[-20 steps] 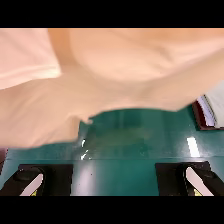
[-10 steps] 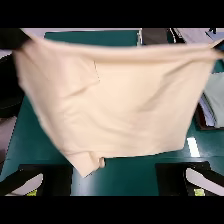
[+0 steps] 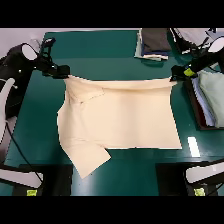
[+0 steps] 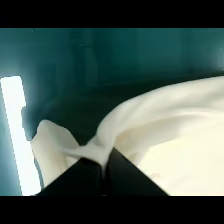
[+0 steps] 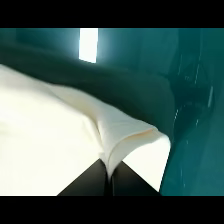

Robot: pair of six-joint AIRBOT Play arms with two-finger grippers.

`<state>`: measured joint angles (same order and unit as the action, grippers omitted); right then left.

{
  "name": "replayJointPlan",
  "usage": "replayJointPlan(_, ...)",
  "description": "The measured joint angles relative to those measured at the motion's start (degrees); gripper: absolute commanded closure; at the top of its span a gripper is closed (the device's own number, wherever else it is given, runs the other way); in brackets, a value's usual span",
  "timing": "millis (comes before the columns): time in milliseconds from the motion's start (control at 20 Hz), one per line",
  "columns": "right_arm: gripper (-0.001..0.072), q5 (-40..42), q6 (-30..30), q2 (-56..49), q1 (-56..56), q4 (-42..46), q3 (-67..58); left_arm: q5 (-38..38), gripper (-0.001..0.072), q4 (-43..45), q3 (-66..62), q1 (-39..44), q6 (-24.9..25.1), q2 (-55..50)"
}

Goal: Fold the shirts.

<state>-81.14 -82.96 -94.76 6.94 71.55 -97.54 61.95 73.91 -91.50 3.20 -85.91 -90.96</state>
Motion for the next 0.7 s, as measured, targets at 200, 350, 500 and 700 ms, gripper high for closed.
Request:
replayJointPlan(200,0.0692,-0.6,0.9,-3.7,1.6,-0.2,-6.6,3.5,0.0682,-3.1,-4.6,-4.0,2.8,-2.3)
replayJointPlan(350,0.0692,-3.2,2.2,-3.8,2.9,-0.3,-8.0,7.9,0.0683,-5.2,-5.5,-6.3,4.3,-3.0)
replayJointPlan(500,0.0692,-3.7,3.0,-2.4,3.2,0.1,-4.5,10.8,0.0683,-8.2,-4.0,-7.2,6.3,-3.2)
replayJointPlan(700,0.0691,-3.5,3.5,1.1,3.3,0.6,4.0,16.0,0.0684,-11.2,1.1,-7.5,7.8,-3.3)
